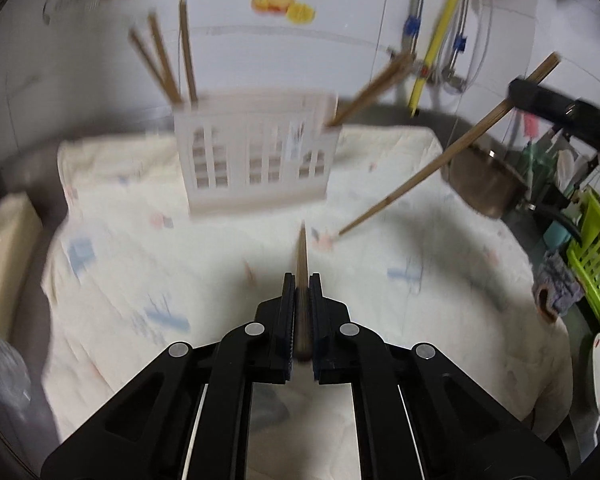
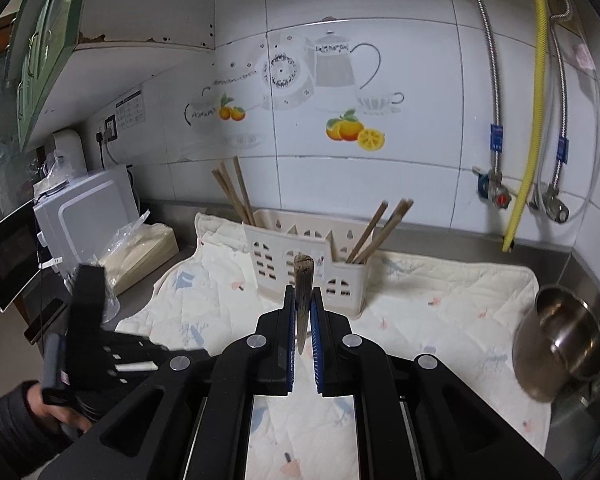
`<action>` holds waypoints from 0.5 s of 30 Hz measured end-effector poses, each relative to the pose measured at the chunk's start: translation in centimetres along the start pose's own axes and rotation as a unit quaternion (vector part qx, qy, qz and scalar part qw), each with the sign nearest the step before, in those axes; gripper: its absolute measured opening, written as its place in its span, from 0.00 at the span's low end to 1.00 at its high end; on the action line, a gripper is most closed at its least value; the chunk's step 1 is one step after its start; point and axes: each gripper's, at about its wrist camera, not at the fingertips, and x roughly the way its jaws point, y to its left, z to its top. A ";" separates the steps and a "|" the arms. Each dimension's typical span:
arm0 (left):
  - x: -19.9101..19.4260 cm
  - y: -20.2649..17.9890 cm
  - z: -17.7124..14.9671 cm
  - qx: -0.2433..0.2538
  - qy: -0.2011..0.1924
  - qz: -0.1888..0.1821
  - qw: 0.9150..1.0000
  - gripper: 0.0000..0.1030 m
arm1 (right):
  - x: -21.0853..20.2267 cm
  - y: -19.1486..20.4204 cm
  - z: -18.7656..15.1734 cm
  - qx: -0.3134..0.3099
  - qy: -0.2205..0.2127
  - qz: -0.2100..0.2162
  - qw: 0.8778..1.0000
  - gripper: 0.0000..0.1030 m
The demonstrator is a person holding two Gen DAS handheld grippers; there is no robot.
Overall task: Organize utensils
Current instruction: 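Lift both held chopsticks upright and lower them into the white holder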
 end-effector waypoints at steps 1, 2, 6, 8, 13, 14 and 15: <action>-0.3 0.0 0.8 0.004 -0.006 -0.001 1.000 0.06 | 0.0 -0.2 0.5 0.001 -0.001 0.002 1.000 0.07; -0.7 0.1 1.9 0.009 -0.012 -0.003 1.000 0.06 | 0.0 -0.4 1.1 0.002 -0.002 0.003 1.000 0.07; -1.4 0.0 4.9 0.026 -0.024 -0.008 0.999 0.05 | 0.3 -1.3 3.4 0.002 -0.004 0.010 1.000 0.07; -1.8 0.0 6.2 0.032 -0.027 -0.012 0.999 0.05 | 0.5 -1.6 4.6 -0.002 -0.003 0.010 1.000 0.07; -3.3 -0.4 9.4 0.051 -0.047 -0.016 0.997 0.05 | 0.8 -2.2 7.6 -0.012 -0.008 0.010 1.000 0.07; -3.7 -0.4 10.2 0.054 -0.053 -0.017 0.997 0.05 | 0.9 -2.3 8.2 -0.014 -0.010 0.008 1.000 0.07; -4.1 -0.5 10.9 0.059 -0.059 -0.014 0.996 0.05 | 1.0 -2.4 8.6 -0.017 -0.012 0.006 1.000 0.07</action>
